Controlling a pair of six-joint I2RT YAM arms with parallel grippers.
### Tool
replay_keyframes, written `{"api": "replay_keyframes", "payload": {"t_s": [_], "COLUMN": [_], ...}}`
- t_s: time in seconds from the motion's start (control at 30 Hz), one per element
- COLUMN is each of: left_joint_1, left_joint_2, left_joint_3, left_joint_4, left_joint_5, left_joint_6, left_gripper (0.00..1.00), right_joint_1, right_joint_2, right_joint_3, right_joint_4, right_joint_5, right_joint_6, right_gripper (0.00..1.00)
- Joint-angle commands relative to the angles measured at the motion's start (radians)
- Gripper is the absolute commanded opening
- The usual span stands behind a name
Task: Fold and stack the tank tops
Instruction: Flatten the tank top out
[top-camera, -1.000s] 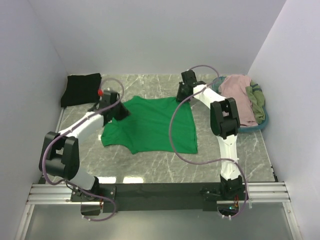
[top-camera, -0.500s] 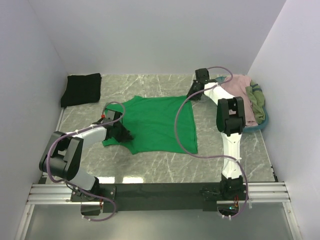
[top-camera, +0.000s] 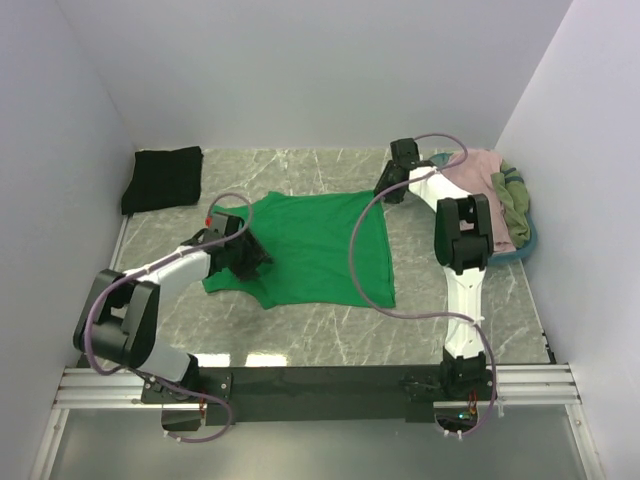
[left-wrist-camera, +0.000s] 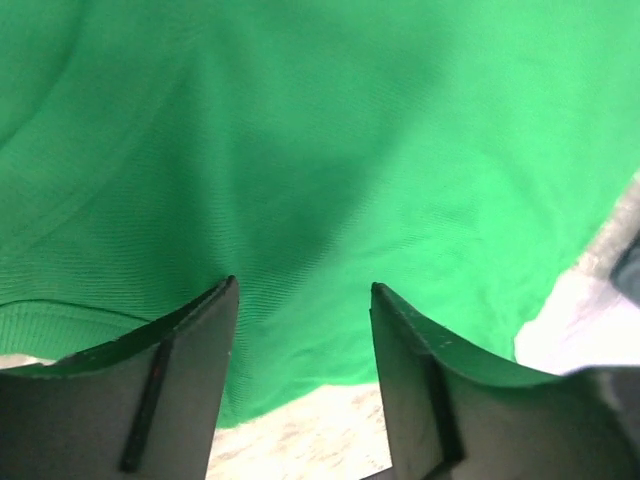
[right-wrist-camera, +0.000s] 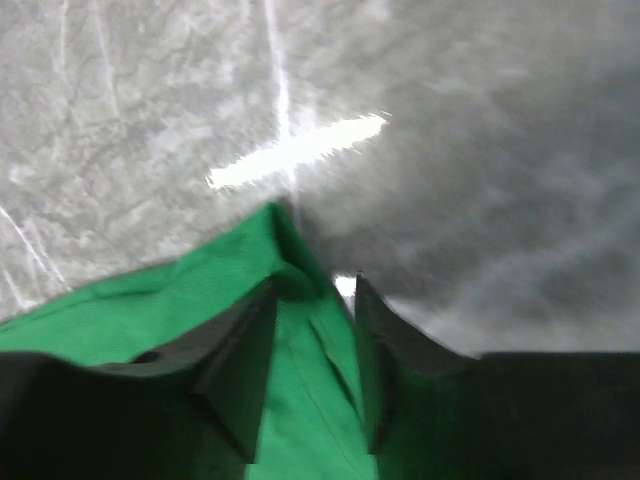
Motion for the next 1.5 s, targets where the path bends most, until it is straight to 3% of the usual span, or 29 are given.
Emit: {"api": "replay_keyframes", "payload": {"t_s": [0.0, 0.13, 0.23, 0.37, 0.57, 0.8, 1.0, 1.47], "left_joint_1": [0.001, 0.001, 0.001, -0.002, -0.080, -0.202, -0.231, -0.248], "left_joint_2": [-0.101, -0.177, -0.230, -0.333, -0.401, -0.385, -0.372, -0.295], "left_joint_3": [0.101, 0.167, 0.141, 0.025, -0.144, -0.219, -0.239, -0.221], "left_joint_4": [-0.047, -0.150, -0.225, -0.239, -0.193, -0.213, -0.161, -0.145], "left_joint_5": [-0.019, -0.124, -0.162, -0.155, -0.067, -0.112, -0.110, -0.224], "left_joint_6": [0.120, 0.131, 0.055, -0.025, -0.002, -0.048, -0.048, -0.064], "left_gripper": [0.64, 0.65, 0.62, 0.54, 0.44, 0.44, 0.49, 0.45], "right_joint_1": [0.005, 0.010, 0.024, 0.076, 0.255, 0.358, 0.383, 0.413], "right_joint_2": [-0.148, -0.332, -0.507, -0.777, -1.122, -1.423, -1.432, -1.349], "right_joint_3": [-0.037, -0.148, -0.286, -0.723, -1.141, -1.359, -1.419, -1.465], "right_joint_4": [0.032, 0.035, 0.068, 0.202, 0.181, 0.092, 0.069, 0.155], "right_joint_5": [0.123, 0.177, 0.183, 0.159, 0.231, 0.261, 0.237, 0.246], "right_joint_6": [-0.043, -0.044, -0.025, 0.024, 0.103, 0.222, 0.240, 0.291], "right_gripper": [0.46, 0.49, 0.50, 0.49, 0.48, 0.47, 0.48, 0.47]}}
